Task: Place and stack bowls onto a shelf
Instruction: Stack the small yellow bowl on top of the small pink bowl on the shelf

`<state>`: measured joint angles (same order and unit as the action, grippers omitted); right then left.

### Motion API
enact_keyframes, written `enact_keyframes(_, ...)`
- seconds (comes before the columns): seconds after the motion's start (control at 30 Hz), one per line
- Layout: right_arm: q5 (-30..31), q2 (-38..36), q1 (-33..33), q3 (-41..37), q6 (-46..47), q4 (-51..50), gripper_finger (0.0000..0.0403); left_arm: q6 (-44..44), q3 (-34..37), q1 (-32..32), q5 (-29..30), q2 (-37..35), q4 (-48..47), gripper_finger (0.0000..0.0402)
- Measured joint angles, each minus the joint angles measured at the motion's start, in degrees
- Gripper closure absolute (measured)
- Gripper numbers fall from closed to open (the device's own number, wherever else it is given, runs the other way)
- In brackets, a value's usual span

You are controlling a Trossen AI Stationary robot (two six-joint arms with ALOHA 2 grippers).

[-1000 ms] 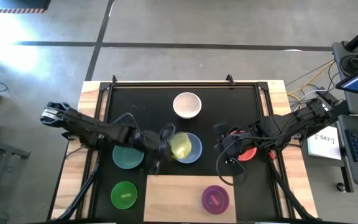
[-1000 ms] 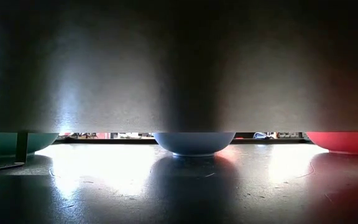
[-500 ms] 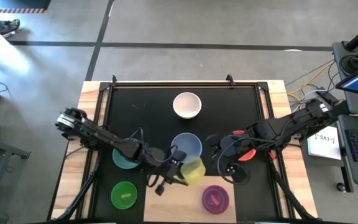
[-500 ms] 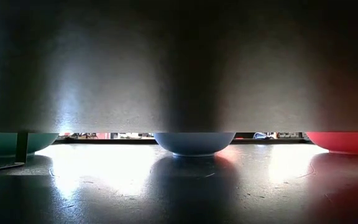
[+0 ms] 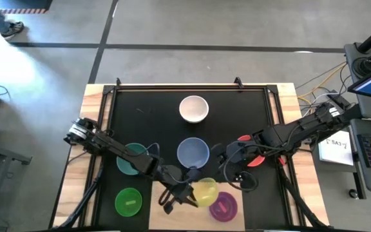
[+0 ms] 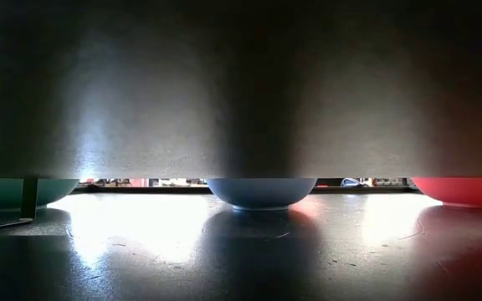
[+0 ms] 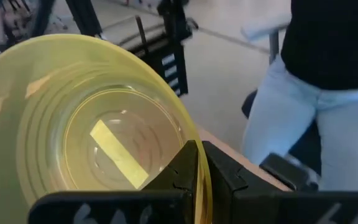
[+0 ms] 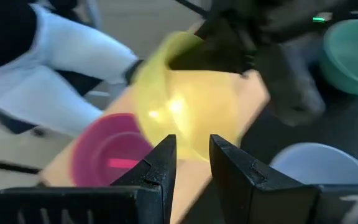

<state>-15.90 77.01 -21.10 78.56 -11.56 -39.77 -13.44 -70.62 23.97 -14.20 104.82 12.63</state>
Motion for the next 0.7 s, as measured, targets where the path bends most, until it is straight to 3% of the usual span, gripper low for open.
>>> enact_keyframes(0.23, -6.8, 0.0, -0.1, -0.4, -0.8, 1.5, 0.0316, -2.6, -6.3, 0.0, 0.1, 2.3, -6.8, 0.0401)
enact_keyframes(0.7, -7.4, 0.1, -2.7, -2.9, -4.3, 6.2, 0.0316, -8.4, -10.0, -0.1, 0.0, 2.6, -6.9, 0.0402)
